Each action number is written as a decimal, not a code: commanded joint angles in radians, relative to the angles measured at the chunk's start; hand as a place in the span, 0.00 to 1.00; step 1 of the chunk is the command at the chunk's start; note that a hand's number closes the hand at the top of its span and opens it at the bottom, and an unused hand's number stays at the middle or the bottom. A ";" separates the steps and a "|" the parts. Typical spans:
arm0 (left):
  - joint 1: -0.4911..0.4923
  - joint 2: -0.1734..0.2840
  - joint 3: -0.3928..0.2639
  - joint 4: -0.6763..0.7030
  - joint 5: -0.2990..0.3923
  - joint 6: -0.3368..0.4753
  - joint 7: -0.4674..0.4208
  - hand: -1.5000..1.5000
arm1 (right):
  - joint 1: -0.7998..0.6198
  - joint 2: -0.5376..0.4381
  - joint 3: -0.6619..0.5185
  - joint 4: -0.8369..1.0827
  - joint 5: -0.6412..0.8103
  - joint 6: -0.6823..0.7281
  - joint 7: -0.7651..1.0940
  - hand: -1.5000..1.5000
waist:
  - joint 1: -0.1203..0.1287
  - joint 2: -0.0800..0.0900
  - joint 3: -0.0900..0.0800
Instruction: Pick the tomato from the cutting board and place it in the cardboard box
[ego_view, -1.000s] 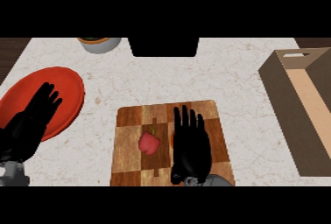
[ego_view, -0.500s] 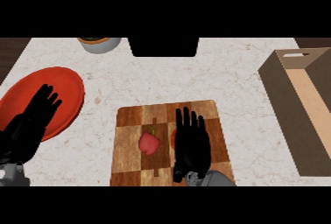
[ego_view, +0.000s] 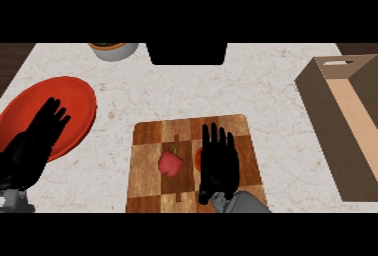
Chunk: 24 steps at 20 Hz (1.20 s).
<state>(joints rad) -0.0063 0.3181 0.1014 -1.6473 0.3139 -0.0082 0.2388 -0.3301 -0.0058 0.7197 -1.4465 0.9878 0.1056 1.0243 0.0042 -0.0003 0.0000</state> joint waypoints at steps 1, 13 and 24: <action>-0.060 0.013 0.045 0.057 -0.005 -0.025 0.020 0.50 | 0.014 0.006 0.029 0.019 0.010 -0.045 0.037 1.00 | -0.002 0.000 0.000; 0.013 -0.046 0.030 -0.008 -0.033 -0.043 0.009 0.50 | -0.126 -0.019 -0.234 0.183 -0.017 -0.031 -0.149 1.00 | 0.004 0.003 0.000; 0.015 -0.032 0.049 -0.019 -0.035 -0.065 -0.004 0.50 | -0.423 -0.176 -0.592 0.710 -0.112 -0.100 -0.287 1.00 | 0.025 0.008 0.000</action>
<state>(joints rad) -0.0307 0.2784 0.1347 -1.6540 0.2745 -0.0484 0.2599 -0.6829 -0.1439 0.1837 -0.9113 0.8484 0.0730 0.7992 0.0240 0.0085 0.0004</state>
